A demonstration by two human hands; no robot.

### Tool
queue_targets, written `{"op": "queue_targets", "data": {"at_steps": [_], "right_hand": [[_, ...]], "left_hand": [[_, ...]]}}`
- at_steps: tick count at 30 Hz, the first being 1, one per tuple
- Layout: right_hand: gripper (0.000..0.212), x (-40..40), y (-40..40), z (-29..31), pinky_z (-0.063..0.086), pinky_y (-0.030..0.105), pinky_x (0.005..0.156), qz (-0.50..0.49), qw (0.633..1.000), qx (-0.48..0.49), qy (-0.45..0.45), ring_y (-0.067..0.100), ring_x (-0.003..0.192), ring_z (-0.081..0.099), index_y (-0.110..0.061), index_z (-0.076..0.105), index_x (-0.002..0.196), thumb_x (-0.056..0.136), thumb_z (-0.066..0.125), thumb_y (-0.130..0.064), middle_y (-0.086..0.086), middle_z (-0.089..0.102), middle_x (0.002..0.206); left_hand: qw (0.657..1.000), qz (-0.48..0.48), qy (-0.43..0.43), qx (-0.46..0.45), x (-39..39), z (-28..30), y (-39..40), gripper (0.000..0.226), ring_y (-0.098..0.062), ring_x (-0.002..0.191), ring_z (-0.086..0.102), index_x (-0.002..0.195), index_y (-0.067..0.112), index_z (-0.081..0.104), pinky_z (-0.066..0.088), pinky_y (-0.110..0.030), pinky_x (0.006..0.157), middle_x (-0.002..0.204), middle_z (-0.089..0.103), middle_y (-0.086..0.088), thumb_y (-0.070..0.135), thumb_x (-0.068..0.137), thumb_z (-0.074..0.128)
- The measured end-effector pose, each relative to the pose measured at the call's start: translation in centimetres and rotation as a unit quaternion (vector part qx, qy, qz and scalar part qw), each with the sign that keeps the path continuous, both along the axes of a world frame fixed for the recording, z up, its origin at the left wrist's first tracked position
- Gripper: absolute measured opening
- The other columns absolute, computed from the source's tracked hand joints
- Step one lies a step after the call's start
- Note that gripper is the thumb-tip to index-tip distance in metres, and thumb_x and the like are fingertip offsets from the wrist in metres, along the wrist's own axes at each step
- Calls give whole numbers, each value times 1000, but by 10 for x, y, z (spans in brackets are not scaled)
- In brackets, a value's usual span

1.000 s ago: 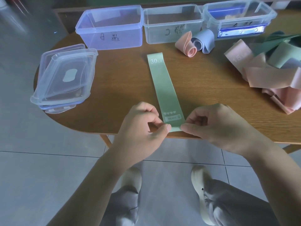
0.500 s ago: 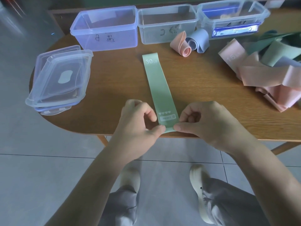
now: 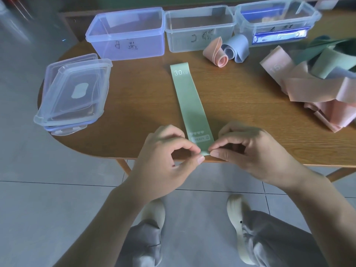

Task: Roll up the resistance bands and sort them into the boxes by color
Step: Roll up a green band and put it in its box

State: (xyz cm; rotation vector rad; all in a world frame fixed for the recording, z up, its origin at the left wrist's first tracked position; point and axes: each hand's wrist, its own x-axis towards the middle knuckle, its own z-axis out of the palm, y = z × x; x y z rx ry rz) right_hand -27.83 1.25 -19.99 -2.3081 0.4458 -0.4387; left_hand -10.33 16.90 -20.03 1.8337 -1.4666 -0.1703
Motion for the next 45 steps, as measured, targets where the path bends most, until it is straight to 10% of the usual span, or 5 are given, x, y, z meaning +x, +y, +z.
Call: {"op": "queue_targets", "data": {"at_steps": [15,23,41,45], "right_hand": [[12,13,3,4,35,23,60,-84,996,11,9,9,67,53,-33,70,77,81,80,-39,-15,58,79],[14,19,4,3,42,30,61,-125,992,0,24,8,66,52,-35,67,75,80,78,-42,-15,56,75],[8,16,1,-6,51,38,79,6,999,-39,-29,11,92,64,-28,71,100,99,63,-25,-16,62,101],[13,12,0,-1,45,21,77,12,1000,-19,-19,9,89,62,-27,74,101,96,64,-33,-13,59,101]], "left_hand": [[995,91,20,21,-1,-1,-8,13,1,89,52,81,19,72,37,-6,71,99,53,6,27,81,81],[997,14,-45,-53,-2,-11,-11,9,-12,80,60,86,18,73,49,-42,67,87,64,9,14,93,67],[995,50,-68,-46,-8,-13,-10,8,-13,87,57,87,17,74,47,-25,72,87,63,6,18,93,69],[995,65,-63,-45,-7,-11,-12,7,-14,85,57,83,17,73,45,-24,70,84,64,5,17,90,72]]}}
